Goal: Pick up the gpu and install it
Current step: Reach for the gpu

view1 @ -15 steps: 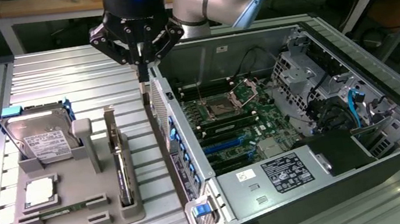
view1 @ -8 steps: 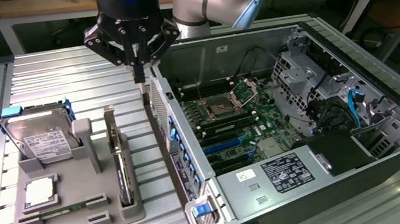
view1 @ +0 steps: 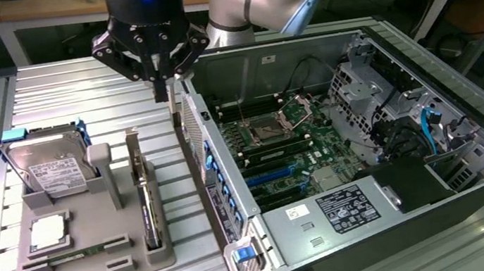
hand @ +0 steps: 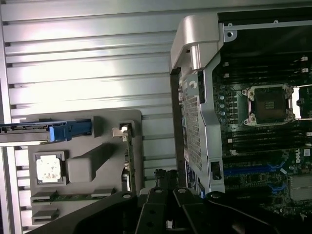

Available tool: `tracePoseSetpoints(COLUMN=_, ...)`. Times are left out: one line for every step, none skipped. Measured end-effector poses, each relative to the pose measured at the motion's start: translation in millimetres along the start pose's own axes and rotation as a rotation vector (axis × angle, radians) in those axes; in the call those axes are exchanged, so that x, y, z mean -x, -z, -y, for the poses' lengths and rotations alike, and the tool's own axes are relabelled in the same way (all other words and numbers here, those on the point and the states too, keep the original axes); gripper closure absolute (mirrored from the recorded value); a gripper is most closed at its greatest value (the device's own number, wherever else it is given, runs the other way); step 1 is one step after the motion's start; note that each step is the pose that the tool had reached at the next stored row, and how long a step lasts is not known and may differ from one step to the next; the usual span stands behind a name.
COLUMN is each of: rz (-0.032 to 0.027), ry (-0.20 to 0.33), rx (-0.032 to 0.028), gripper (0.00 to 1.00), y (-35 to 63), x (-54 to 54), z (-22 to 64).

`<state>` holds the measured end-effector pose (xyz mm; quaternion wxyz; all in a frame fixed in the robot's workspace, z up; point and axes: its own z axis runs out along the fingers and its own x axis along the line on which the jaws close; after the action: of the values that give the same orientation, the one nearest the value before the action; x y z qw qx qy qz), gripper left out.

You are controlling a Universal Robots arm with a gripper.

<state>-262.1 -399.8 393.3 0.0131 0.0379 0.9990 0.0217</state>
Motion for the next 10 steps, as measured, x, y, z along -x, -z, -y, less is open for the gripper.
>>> tracePoseSetpoints(rz=-0.0001, ry=0.000, rx=0.0000, gripper=0.89, y=0.1, x=-1.0, z=0.1)
tracePoseSetpoints(rz=0.0000, ry=0.000, rx=0.0000, gripper=0.89, y=0.1, x=-2.3, z=0.3)
tracePoseSetpoints(rz=0.0000, ry=0.000, rx=0.0000, gripper=0.89, y=0.1, x=-3.5, z=0.5)
tracePoseSetpoints(rz=0.0000, ry=0.000, rx=0.0000, gripper=0.89, y=0.1, x=-4.8, z=0.6)
tracePoseSetpoints(rz=0.0000, ry=0.000, rx=0.0000, gripper=0.89, y=0.2, x=-6.2, z=0.8)
tracePoseSetpoints(rz=0.0000, ry=0.000, rx=0.0000, gripper=0.89, y=0.2, x=-7.8, z=1.0)
tracePoseSetpoints(rz=0.0000, ry=0.000, rx=0.0000, gripper=0.89, y=0.3, x=-9.2, z=1.1)
tracePoseSetpoints(rz=0.0000, ry=0.000, rx=0.0001, gripper=0.89, y=0.3, x=-10.8, z=1.4)
tracePoseSetpoints(rz=-0.0001, ry=0.000, rx=0.0000, gripper=0.89, y=0.4, x=-12.9, z=1.7)
tracePoseSetpoints(rz=0.0000, ry=0.000, rx=0.0000, gripper=0.89, y=0.5, x=-14.6, z=1.9)
